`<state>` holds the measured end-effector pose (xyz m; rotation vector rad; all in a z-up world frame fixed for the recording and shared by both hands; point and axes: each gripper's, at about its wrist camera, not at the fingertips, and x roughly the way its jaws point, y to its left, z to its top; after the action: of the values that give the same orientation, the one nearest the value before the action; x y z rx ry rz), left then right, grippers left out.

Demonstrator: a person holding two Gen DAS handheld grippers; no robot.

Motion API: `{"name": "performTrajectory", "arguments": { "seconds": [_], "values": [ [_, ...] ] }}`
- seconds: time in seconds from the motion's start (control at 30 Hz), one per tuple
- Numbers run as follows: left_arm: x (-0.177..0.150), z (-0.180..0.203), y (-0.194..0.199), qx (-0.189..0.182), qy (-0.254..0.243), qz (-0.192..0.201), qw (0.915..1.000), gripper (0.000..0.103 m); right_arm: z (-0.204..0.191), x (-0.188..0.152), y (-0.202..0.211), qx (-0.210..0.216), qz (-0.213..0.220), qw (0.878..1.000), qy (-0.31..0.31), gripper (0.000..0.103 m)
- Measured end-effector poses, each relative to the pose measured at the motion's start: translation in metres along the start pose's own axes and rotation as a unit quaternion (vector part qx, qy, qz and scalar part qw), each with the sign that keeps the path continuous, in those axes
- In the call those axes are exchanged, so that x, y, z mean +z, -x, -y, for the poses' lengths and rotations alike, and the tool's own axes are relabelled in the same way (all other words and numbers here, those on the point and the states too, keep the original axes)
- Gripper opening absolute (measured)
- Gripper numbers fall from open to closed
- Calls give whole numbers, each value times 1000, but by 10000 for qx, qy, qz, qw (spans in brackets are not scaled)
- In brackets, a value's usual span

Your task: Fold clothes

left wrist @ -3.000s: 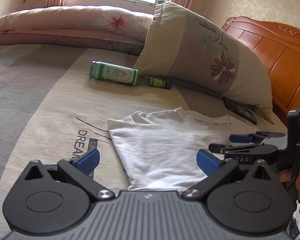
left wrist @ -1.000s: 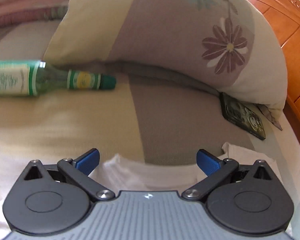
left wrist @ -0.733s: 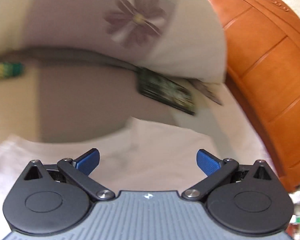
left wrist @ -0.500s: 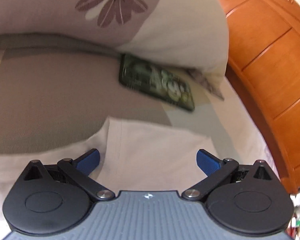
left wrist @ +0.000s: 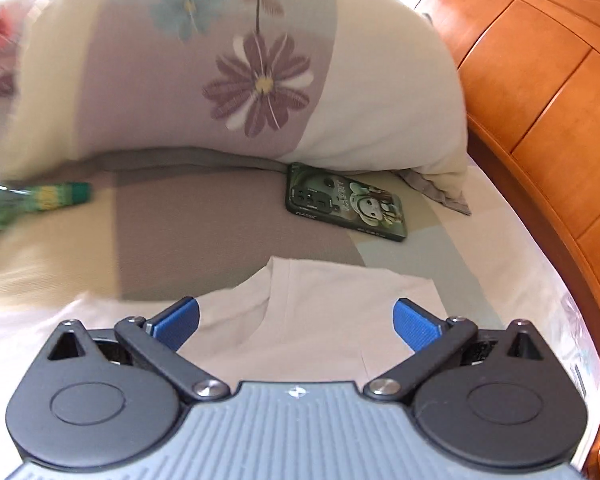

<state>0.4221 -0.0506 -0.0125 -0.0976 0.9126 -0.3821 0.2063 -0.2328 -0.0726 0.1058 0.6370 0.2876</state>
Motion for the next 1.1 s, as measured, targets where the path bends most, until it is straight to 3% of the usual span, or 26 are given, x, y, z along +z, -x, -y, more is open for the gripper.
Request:
{"name": "performTrajectory", "arguments": {
  "seconds": [0.13, 0.33, 0.5, 0.6, 0.73, 0.87, 1.03, 1.1],
  "values": [
    [-23, 12, 69, 368, -332, 80, 9987, 102, 8, 0, 3, 24, -1, 9999, -117, 103],
    [-103, 19, 145, 796, -603, 140, 9949, 102, 4, -5, 10, 45, 37, 9999, 159, 103],
    [-197, 20, 148, 1037, -952, -56, 9900, 102, -5, -30, 31, 42, -78, 9988, 491, 103],
    [-248, 26, 132, 1109, -1198, -325, 9860, 102, -7, -59, 55, 7, -292, 9989, 368, 103],
    [-303, 42, 109, 1030, -1735, -568, 9778, 102, -17, -89, 67, -156, -756, 9946, 695, 103],
    [-329, 29, 119, 794, -920, -207, 9924, 102, -22, -117, 77, -369, -1113, 9896, 838, 103],
    [-361, 32, 137, 1107, -971, 253, 9888, 103, -31, -143, 109, -491, -1062, 9898, 812, 103],
    [-373, 28, 144, 1069, -698, 459, 9908, 102, -39, -152, 119, -425, -1094, 9885, 949, 103]
  ]
}}
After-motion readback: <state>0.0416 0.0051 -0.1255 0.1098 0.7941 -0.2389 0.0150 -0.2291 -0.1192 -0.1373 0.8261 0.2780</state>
